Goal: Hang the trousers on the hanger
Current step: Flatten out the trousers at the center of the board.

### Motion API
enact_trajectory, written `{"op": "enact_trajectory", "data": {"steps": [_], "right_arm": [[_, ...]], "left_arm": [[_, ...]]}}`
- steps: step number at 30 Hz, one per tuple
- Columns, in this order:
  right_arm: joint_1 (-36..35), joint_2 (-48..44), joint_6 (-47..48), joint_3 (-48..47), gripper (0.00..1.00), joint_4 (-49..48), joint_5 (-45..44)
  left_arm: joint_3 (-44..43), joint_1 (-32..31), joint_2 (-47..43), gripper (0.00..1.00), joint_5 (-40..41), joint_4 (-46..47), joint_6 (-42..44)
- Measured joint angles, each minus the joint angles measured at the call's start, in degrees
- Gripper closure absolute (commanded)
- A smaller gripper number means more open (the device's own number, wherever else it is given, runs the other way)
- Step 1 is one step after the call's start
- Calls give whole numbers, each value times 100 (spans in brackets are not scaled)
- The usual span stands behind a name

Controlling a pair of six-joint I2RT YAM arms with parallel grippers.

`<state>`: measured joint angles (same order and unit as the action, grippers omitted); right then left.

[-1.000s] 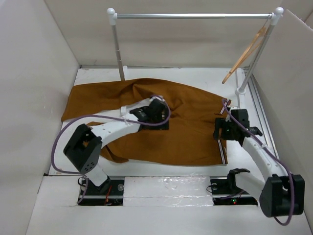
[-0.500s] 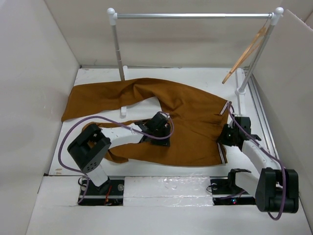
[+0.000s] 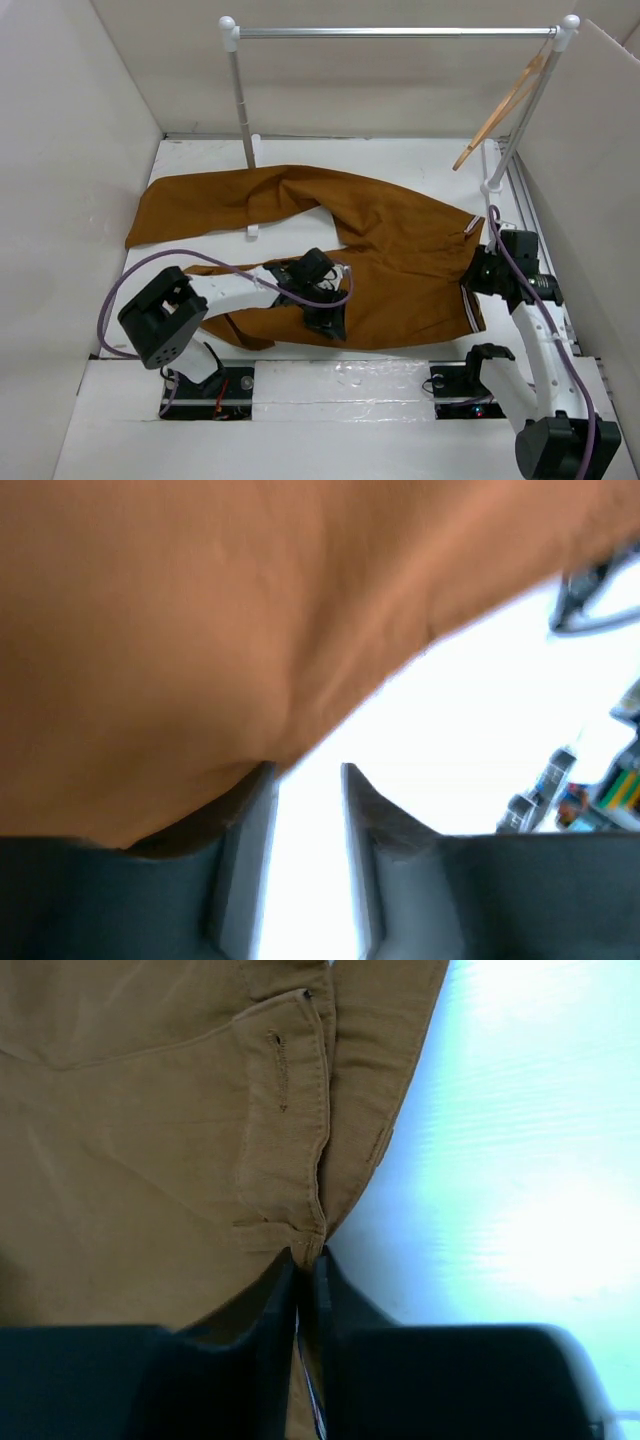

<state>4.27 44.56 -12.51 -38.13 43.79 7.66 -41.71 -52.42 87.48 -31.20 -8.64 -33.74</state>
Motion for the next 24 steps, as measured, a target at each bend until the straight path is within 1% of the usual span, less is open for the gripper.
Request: {"op": "enact_trajectory", "data": {"steps": [1, 2, 3, 5, 7, 8, 9, 10, 11, 12, 13, 14, 15, 17, 18, 20, 21, 22, 23, 24], "right_arm": [[35, 50, 31, -87, 67, 101, -66], [59, 103, 79, -162, 52, 203, -146], [68, 138, 111, -229, 34, 286, -232], [98, 192, 243, -415, 30, 387, -396], [101, 313, 389, -688, 30, 382, -404], [101, 446, 472, -859, 32, 330, -356], [101, 595, 575, -1014, 43, 223, -258], [101, 750, 695, -1150, 49, 114, -138], [87, 935, 772, -1252, 60, 2, -20], [48, 1108, 885, -1292, 85, -153, 81], [-2, 1252, 1008, -1287, 92, -280, 177], [-101, 1353, 1062, -1261, 95, -361, 262], [-225, 1410, 1145, -1209, 96, -439, 339], [-492, 1419, 1290, -1056, 94, -614, 564], [-667, 1408, 1353, -962, 87, -719, 675], [-1080, 1419, 1471, -811, 77, -861, 846], [-1294, 1438, 1523, -774, 62, -881, 890], [-1528, 1467, 1552, -754, 54, -892, 907], [-1727, 1478, 1589, -723, 48, -955, 909], [-1897, 1478, 1602, -675, 39, -1027, 929]], "left_arm": [[-48, 0, -109, 56, -81, -162, 39], [-157, 4, -203, 52, -116, -382, 50], [-345, 26, -293, 48, -96, -621, 81], [-837, 177, -424, 48, 46, -1029, 92], [-1285, 579, -629, 48, 382, -1080, 22], [-1453, 890, -804, 48, 675, -986, -85], [-1541, 1193, -955, 48, 975, -879, -184], [-1578, 1506, -1115, 48, 1290, -704, -339], [-1576, 1858, -1237, 48, 1591, -520, -503], [-1561, 2173, -1305, 48, 1869, -348, -656], [-1523, 2459, -1309, 48, 2114, -140, -817], [-1484, 2699, -1235, 48, 2350, 35, -984], [-1464, 2907, -1102, 48, 2538, 170, -1152], [-1462, 3209, -680, 48, 2800, 372, -1416], [-1471, 3344, -404, 47, 2879, 450, -1554], [-1552, 3545, 203, 40, 2997, 457, -1801], [-1600, 3613, 487, 38, 3053, 455, -1939], [-1646, 3654, 728, 33, 3101, 448, -2074], [-1676, 3679, 920, 31, 3141, 452, -2199], [-1703, 3685, 1058, 29, 3182, 459, -2341]]}}
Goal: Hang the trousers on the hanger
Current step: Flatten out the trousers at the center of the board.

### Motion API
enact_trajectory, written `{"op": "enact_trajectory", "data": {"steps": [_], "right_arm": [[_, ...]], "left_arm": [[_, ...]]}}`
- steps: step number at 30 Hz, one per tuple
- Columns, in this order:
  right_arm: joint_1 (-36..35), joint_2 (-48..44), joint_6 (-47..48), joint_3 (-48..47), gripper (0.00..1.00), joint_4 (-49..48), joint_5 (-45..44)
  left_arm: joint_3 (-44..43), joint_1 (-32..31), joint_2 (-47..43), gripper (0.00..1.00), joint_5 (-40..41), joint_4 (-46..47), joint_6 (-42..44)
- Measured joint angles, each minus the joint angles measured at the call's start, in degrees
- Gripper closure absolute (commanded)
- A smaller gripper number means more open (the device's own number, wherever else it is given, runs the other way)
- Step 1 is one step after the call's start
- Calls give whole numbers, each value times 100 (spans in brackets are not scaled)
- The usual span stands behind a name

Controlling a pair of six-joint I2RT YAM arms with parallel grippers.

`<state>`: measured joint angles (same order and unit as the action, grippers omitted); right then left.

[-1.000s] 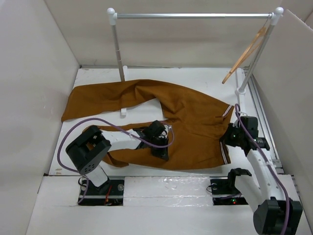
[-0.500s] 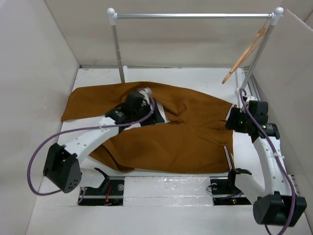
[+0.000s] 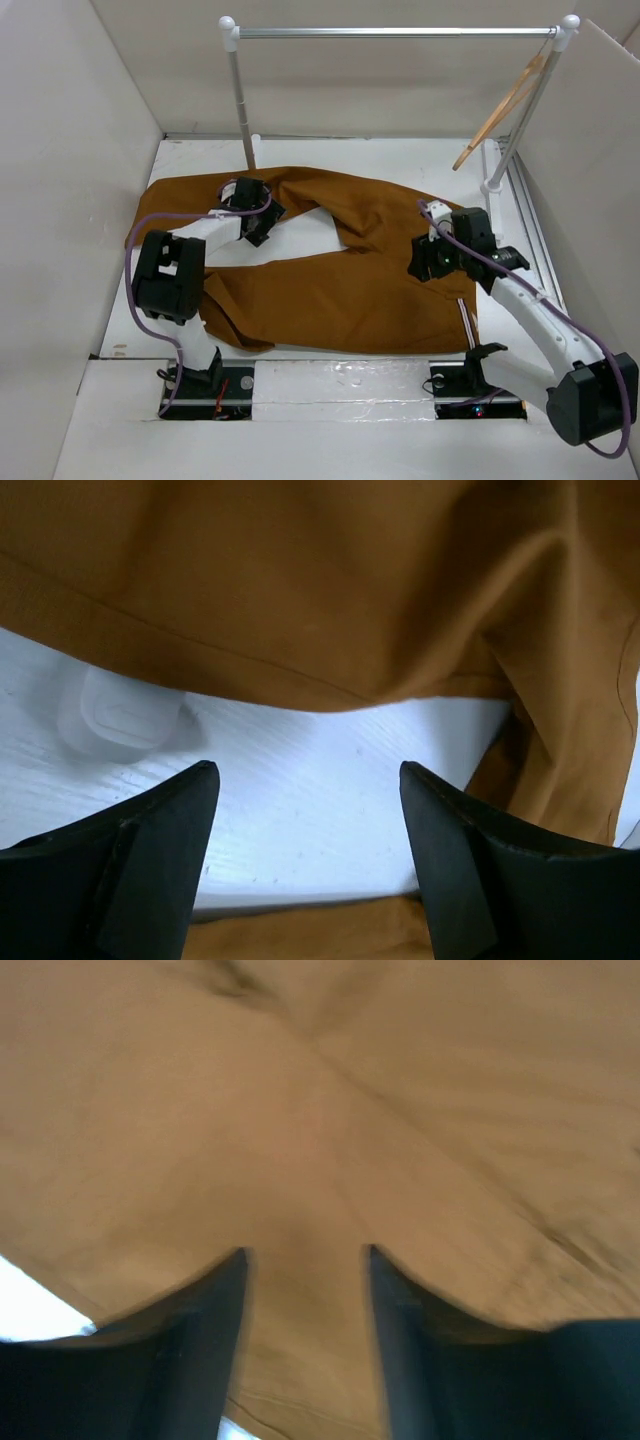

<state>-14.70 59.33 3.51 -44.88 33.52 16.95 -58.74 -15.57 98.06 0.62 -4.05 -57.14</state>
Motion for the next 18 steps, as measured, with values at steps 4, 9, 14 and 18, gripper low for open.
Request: {"op": "enact_trajectory", "data": {"steps": [4, 9, 14, 18], "right_arm": [[-271, -109, -17, 304, 36, -195, 74], [-264, -354, -166, 680, 35, -275, 85], [-264, -433, -254, 787, 35, -310, 133], [-264, -498, -291, 791, 32, -306, 74]], "left_arm": [[-87, -9, 236, 32, 197, 26, -575], [-332, -9, 555, 36, 544, 107, -1106], [-894, -9, 1062, 49, 767, 85, -1351], [-1182, -7, 1331, 100, 887, -13, -1287]]}}
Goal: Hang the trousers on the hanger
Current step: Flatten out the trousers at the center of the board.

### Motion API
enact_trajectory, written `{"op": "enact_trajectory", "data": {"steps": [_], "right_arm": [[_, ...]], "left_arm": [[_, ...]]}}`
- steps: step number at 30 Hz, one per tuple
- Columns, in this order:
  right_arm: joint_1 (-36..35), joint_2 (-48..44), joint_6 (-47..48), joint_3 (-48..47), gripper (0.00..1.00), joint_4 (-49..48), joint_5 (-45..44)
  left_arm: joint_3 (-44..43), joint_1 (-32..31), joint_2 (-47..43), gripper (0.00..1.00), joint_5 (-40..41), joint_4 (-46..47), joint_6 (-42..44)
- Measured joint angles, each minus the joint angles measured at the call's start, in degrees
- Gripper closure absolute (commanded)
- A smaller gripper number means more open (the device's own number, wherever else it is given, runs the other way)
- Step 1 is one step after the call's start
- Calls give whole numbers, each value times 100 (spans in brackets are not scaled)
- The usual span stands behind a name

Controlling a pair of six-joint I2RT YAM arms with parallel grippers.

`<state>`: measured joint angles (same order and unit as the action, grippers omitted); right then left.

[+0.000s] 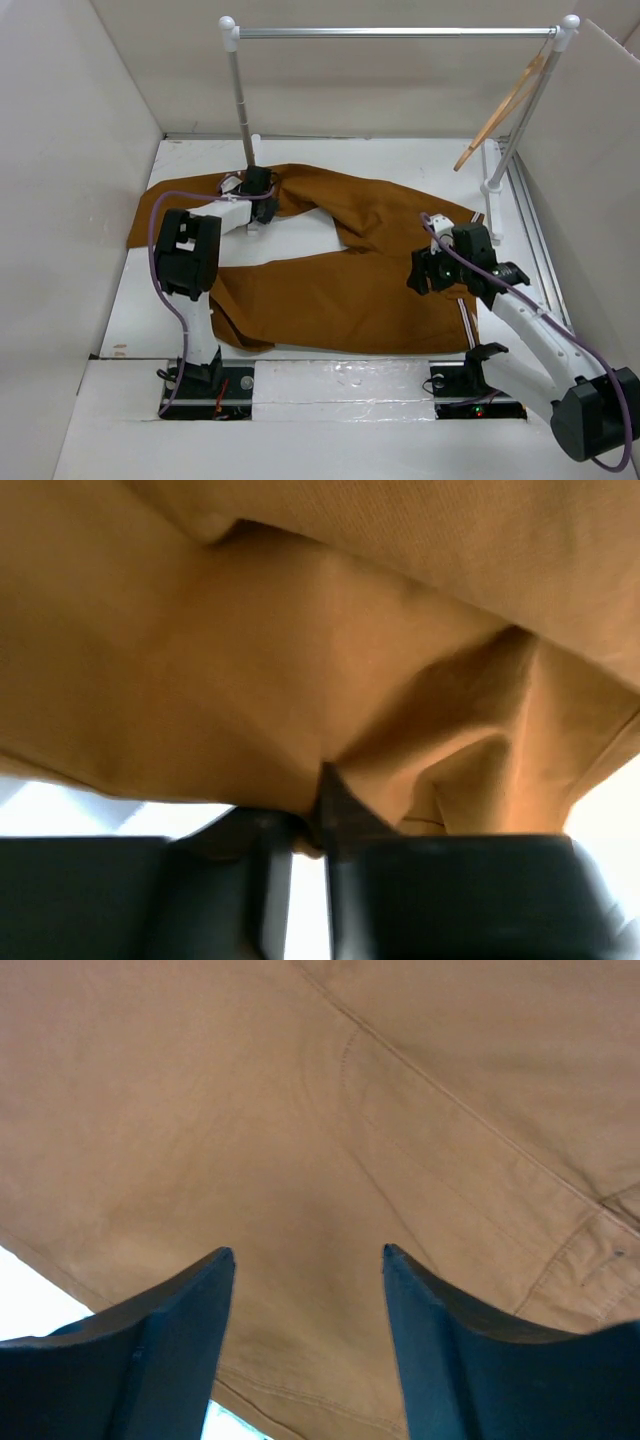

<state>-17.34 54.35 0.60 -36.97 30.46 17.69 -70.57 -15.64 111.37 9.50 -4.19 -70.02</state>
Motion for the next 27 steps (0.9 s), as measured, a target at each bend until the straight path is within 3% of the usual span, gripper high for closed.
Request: {"op": "enact_trajectory", "data": {"steps": [6, 13, 19, 27], "right_arm": [[225, 109, 22, 42, 28, 63, -243], [800, 389, 46, 0, 25, 101, -549], [1814, 1019, -59, -501, 23, -160, -483], [3397, 1943, -525, -741, 22, -1226, -328]], "left_arm": [[52, -2, -166, 100, 166, -234, 612], [892, -2, -1550, 100, 306, -503, 1386], [1060, -2, -1971, 100, 420, -750, 1954], [1366, -2, -1961, 100, 417, -1025, 2645]]}}
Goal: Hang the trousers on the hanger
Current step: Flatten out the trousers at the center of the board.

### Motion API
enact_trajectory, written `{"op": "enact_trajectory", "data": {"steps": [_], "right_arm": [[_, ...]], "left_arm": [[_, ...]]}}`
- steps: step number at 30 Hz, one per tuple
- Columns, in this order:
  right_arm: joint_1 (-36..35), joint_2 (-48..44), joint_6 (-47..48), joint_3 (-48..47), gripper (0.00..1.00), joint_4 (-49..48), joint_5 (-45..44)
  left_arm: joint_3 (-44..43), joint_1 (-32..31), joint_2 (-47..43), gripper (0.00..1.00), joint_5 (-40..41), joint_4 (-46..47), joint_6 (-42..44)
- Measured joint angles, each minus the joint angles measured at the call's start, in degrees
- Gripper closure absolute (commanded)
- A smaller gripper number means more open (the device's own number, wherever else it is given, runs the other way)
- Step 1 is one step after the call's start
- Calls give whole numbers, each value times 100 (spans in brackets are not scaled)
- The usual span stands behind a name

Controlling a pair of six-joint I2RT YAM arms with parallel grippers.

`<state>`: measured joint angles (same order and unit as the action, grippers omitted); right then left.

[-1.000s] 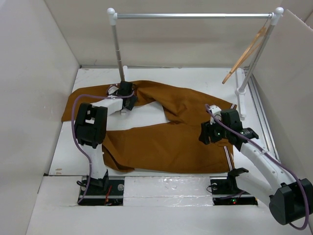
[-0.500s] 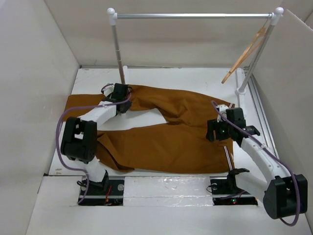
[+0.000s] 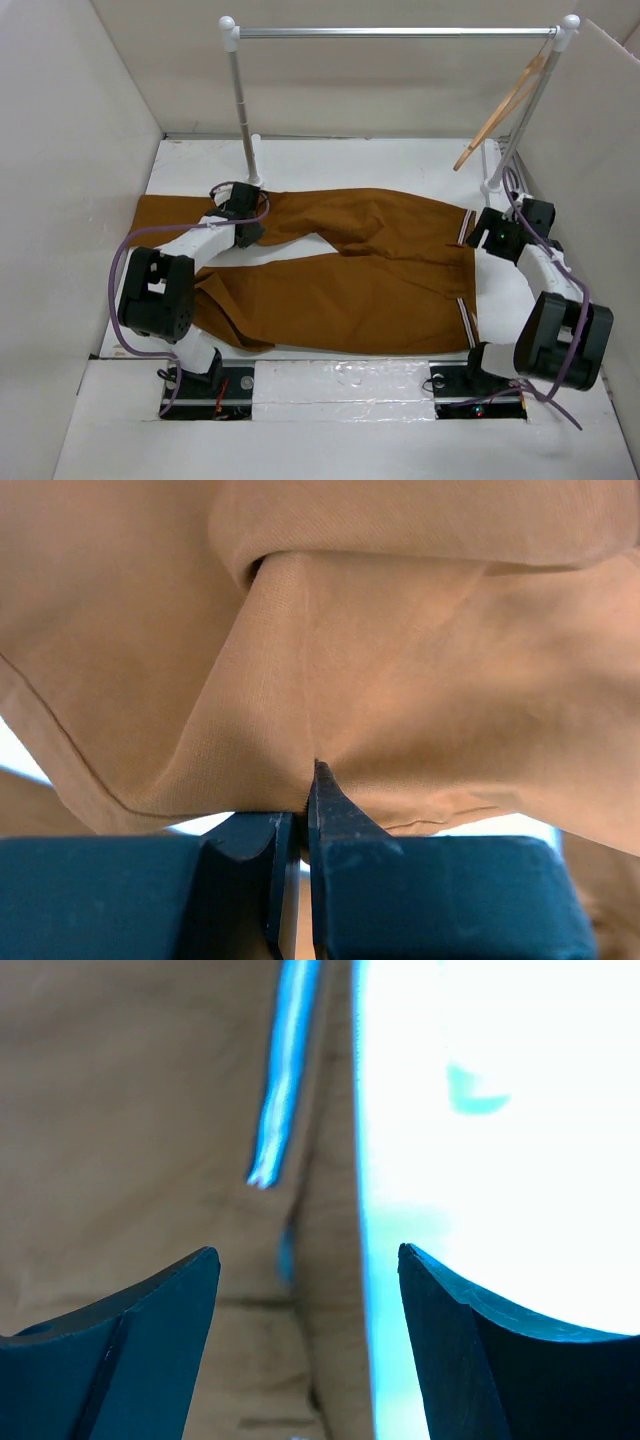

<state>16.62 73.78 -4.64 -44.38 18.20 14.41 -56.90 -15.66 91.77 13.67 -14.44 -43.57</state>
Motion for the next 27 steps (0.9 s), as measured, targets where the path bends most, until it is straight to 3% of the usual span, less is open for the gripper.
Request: {"op": "enact_trajectory", "data": {"steps": [9, 10, 14, 19, 20, 21, 27], "right_arm": [[219, 1545, -422, -81, 26, -1110, 140], [216, 1567, -463, -76, 30, -1266, 160], [214, 1635, -660, 133, 68, -1532, 389], [289, 1788, -903, 223, 77, -1869, 713], [308, 1812, -918, 223, 95, -1899, 756], [319, 1834, -938, 225, 100, -1915, 793], [629, 1812, -994, 323, 100, -1982, 1117]], "left_arm": [[299, 0, -2, 100, -111, 39, 323], [299, 0, -2, 100, -109, 48, 354], [299, 0, -2, 100, -116, 85, 461], [299, 0, -2, 100, -116, 120, 546], [299, 0, -2, 100, -116, 127, 560], [299, 0, -2, 100, -116, 131, 568], [299, 0, -2, 100, -168, 144, 597]]}}
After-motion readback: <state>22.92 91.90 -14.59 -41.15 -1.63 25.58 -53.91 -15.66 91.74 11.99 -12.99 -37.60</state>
